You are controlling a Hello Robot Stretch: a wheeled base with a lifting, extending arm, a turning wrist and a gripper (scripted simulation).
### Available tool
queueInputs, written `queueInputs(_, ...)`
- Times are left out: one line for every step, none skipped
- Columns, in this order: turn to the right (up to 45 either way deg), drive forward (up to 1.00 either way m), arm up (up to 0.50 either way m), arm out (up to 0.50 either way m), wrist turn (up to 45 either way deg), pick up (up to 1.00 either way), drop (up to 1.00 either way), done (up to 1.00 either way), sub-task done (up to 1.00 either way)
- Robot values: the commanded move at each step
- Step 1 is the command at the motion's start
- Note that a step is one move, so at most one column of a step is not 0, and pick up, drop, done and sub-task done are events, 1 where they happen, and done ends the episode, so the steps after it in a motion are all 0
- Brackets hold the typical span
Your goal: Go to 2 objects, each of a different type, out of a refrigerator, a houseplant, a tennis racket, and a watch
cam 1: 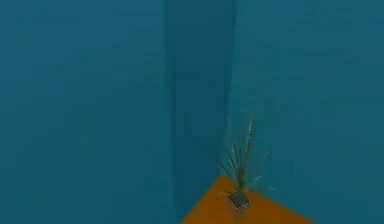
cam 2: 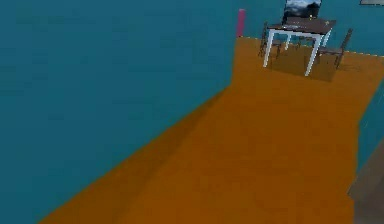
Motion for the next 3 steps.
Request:
queueInputs(18.0,0.0,0.0,0.0,0.0,0.0,0.0,0.0,0.0)
queueInputs(0.0,0.0,0.0,0.0,0.0,0.0,0.0,0.0,1.0)
queueInputs(45.0,0.0,0.0,0.0,0.0,0.0,0.0,0.0,0.0)
